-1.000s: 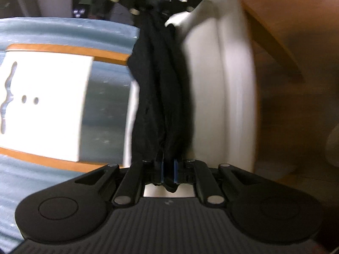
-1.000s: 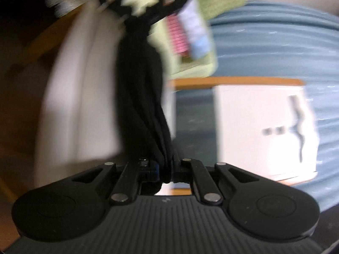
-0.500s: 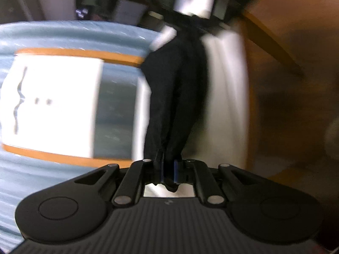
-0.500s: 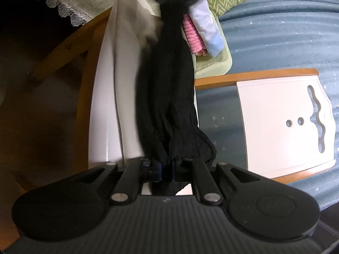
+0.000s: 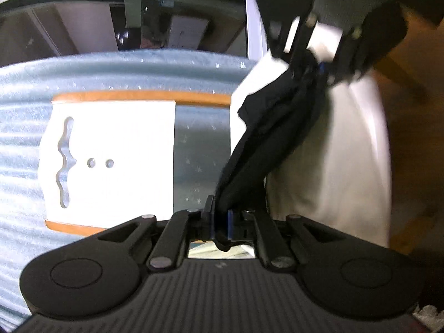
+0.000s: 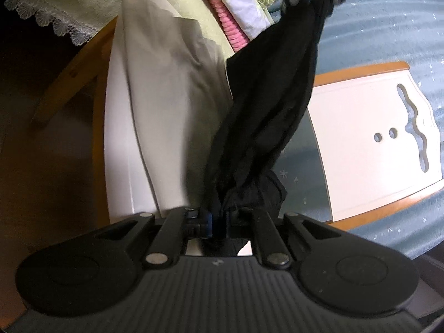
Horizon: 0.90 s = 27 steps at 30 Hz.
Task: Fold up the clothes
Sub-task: 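Lift the hanging trousers with both grippers and carry them to the white chair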
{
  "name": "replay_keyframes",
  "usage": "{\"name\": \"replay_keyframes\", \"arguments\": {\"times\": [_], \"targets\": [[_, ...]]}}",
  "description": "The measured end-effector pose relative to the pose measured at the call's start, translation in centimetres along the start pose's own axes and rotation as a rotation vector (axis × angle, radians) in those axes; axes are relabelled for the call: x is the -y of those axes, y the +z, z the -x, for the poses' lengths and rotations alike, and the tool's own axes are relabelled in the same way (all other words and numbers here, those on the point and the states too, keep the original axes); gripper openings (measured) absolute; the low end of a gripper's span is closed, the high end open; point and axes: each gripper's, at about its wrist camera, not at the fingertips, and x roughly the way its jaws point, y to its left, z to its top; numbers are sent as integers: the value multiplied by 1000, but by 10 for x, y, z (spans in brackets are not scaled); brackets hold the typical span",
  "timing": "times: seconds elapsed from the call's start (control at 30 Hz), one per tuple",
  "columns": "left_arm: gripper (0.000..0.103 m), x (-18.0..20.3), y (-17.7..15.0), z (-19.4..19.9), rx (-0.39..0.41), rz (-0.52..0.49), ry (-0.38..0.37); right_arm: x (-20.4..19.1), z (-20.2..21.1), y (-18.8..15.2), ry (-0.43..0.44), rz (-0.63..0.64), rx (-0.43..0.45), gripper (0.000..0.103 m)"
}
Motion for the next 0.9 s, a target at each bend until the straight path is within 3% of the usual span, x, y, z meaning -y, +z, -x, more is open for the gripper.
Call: {"name": "replay_keyframes", "arguments": {"times": [0.17, 0.37, 0.47, 0.63, 0.9], "targets": [[7, 54, -15, 8, -84, 38, -205, 0, 0, -1, 14, 32, 0, 8], [7, 50, -26, 15, -86, 167, -225, 3, -3, 6, 61, 120, -29, 8], [7, 49, -31, 12, -83, 159, -206, 3, -4, 9, 71, 148, -48, 8], [7, 41, -51, 3, -90, 134, -194, 3, -15, 21, 53, 89, -89, 8], [9, 32, -60, 17, -76, 225, -239, -7, -9, 22, 21, 117, -62, 10]]}}
